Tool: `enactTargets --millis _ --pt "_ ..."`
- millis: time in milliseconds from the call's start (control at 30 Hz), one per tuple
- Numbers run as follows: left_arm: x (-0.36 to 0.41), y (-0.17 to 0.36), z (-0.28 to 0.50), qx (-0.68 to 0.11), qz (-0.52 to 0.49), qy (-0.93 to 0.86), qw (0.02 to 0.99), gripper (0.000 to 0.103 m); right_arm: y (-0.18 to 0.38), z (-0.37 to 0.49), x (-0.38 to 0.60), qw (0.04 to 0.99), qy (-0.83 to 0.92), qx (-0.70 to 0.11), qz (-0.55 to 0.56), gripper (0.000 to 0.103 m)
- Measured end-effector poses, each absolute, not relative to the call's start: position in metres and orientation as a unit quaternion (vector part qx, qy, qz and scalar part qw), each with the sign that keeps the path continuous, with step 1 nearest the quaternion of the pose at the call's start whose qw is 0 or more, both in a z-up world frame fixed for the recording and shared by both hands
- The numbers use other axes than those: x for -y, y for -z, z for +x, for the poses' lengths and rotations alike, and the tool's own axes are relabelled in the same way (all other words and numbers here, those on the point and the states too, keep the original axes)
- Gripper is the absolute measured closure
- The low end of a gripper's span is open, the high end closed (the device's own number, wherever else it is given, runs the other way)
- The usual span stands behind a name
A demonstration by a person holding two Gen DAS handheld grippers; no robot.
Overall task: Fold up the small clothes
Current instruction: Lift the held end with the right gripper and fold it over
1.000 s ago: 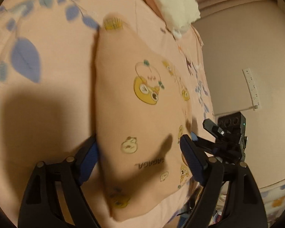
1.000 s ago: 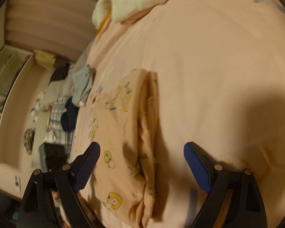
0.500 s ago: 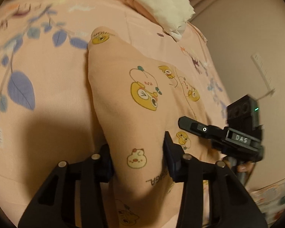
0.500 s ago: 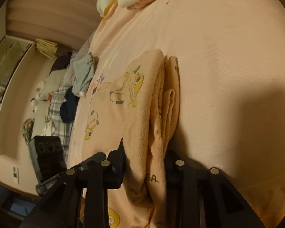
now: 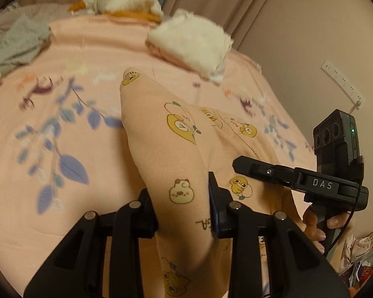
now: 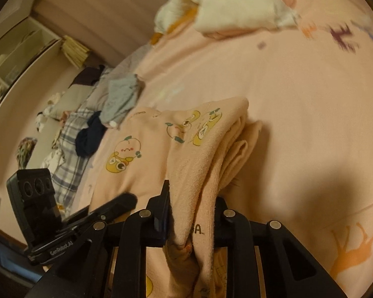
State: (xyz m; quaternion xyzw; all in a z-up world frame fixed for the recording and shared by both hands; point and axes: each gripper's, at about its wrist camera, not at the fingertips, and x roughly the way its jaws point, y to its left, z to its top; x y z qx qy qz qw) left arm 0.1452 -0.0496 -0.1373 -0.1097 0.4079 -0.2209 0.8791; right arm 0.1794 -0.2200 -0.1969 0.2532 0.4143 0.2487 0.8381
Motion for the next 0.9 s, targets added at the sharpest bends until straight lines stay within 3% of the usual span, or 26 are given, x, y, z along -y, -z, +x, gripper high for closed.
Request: enactTargets --millis 467,900 --pt "-0.042 0.063 0.091 -0.326 -0.102 0.146 0.928 0.071 0.121 0.167 0.117 0.86 -0.316 -0.364 0.167 0.079" --pt "-0.084 0.074 0.078 -0.333 -0.098 0.098 0.933 0.072 0.123 0.168 0.05 0.86 -0.329 -0.372 0.113 0.079"
